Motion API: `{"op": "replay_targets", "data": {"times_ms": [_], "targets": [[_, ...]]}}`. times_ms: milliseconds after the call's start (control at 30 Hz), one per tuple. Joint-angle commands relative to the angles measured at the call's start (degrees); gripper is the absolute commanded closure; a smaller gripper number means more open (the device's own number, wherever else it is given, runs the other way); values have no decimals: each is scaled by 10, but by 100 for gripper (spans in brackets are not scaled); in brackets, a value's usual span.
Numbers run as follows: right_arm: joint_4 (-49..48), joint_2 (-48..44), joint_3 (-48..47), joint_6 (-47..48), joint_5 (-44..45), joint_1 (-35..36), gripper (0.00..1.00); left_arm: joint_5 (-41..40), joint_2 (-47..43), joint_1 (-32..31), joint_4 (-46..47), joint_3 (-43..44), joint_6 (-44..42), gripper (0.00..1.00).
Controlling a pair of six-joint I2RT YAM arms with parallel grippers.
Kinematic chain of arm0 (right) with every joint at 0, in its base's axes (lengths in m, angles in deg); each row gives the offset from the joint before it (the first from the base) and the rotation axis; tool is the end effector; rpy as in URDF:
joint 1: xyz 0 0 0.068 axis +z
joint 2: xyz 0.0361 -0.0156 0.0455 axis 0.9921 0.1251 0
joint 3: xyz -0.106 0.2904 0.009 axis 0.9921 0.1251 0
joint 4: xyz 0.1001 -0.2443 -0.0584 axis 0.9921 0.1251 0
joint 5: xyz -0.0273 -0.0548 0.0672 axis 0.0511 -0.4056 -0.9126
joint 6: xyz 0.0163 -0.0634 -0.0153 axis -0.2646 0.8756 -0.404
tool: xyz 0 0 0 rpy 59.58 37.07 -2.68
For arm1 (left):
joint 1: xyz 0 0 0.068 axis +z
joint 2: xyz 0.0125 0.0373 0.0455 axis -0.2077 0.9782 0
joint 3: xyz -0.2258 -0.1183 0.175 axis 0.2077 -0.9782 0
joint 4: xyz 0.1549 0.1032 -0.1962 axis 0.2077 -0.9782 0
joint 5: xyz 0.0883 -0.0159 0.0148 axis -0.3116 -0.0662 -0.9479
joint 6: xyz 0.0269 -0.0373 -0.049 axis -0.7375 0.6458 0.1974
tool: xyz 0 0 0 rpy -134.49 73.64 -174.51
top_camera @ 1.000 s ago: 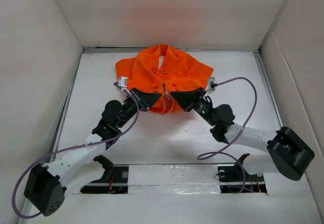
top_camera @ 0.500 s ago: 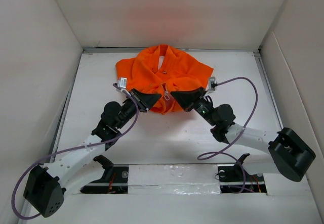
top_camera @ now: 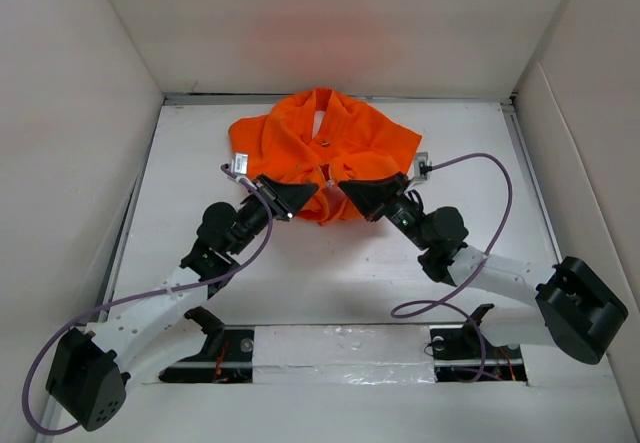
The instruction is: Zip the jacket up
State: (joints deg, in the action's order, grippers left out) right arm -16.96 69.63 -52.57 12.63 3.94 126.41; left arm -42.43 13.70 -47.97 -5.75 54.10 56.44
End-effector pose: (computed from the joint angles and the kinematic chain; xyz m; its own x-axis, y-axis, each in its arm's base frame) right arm 0.1899 0.1869 0.3204 -0.2526 0.6451 -0.7211 -0.7585 0.3307 0.5615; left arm 0.1598 -0.1268 0.3394 -0.4336 -0.6655 -0.6076 0.5996 0.2902 -0.7458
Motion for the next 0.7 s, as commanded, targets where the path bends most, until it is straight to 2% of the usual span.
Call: {"op": "replay_targets", "data": {"times_ms": [0,667], "targets": [[-35,-8,-2,11,0,6,100,17,-18,-2,64,1,3,100],[-29,-29,-2,29,-8,11,100,19,-9,-2,78,0,10,100]]}}
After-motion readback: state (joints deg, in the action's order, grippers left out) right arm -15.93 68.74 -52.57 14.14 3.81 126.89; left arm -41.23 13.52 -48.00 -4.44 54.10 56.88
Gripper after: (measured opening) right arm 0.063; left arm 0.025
